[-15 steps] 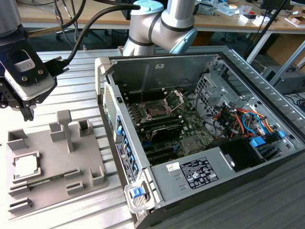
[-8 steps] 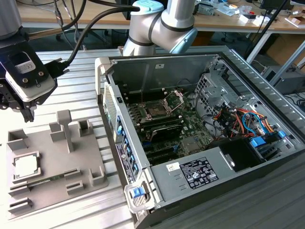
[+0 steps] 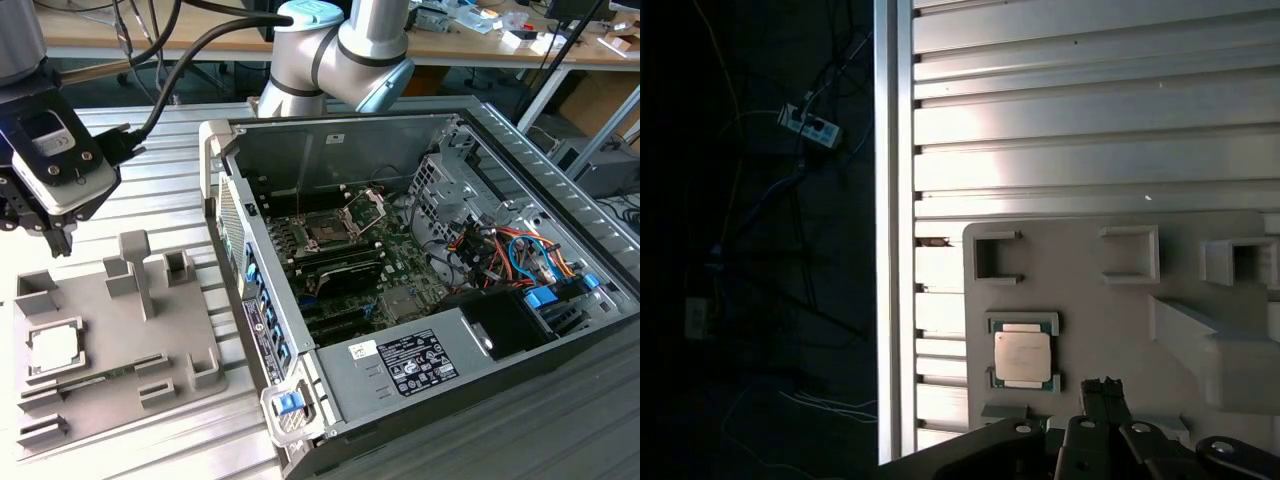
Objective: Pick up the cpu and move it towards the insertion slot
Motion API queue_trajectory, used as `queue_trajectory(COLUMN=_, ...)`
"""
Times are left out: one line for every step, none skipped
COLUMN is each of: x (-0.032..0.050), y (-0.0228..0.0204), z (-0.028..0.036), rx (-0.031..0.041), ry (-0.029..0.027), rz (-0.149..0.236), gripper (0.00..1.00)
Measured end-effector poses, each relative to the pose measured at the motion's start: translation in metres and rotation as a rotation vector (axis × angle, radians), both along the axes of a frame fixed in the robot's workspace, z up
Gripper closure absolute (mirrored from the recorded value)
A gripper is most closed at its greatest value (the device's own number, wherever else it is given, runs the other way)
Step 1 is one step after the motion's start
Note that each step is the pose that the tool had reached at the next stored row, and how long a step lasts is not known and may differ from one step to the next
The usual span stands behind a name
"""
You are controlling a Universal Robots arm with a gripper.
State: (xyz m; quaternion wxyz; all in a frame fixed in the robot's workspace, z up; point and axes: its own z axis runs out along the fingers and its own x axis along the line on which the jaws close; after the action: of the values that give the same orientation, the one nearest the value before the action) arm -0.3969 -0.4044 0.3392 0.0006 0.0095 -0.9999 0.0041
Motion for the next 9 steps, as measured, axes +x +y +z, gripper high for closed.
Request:
queue_trajectory(x=0.0, y=0.0, z=-0.0003, rx=0.0, ry=0.0, rz=0.0, gripper=0.89)
queue_trajectory(x=0.0, y=0.0, z=-0.0005, rx=0.0, ry=0.0, rz=0.0, gripper=0.89)
queue_trajectory(x=-0.0001, y=0.0, z=-0.0007, rx=-0.0001, ry=0.0, rz=0.0, gripper=0.89)
queue_trajectory(x=-0.0001, y=0.0, z=-0.001, rx=0.0, ry=0.0, rz=0.0, gripper=0.89)
queue_trajectory(x=-0.0003, y=0.0, z=-0.0014, rx=-0.0001, ry=0.0001, rz=0.0, gripper=0.89)
queue_trajectory(x=-0.0004, y=-0.0001, z=-0.0017, rx=-0.0002, ry=0.0, rz=0.0, gripper=0.89)
queue_trajectory(x=-0.0004, y=-0.0001, z=-0.0019, rx=-0.0003, ry=0.0001, rz=0.0, gripper=0.89)
queue_trajectory(x=-0.0005, y=-0.0002, z=-0.0021, rx=-0.0003, ry=0.0, rz=0.0, gripper=0.89)
queue_trajectory(x=-0.0006, y=-0.0002, z=-0.0023, rx=-0.0003, ry=0.0, rz=0.0, gripper=0.89)
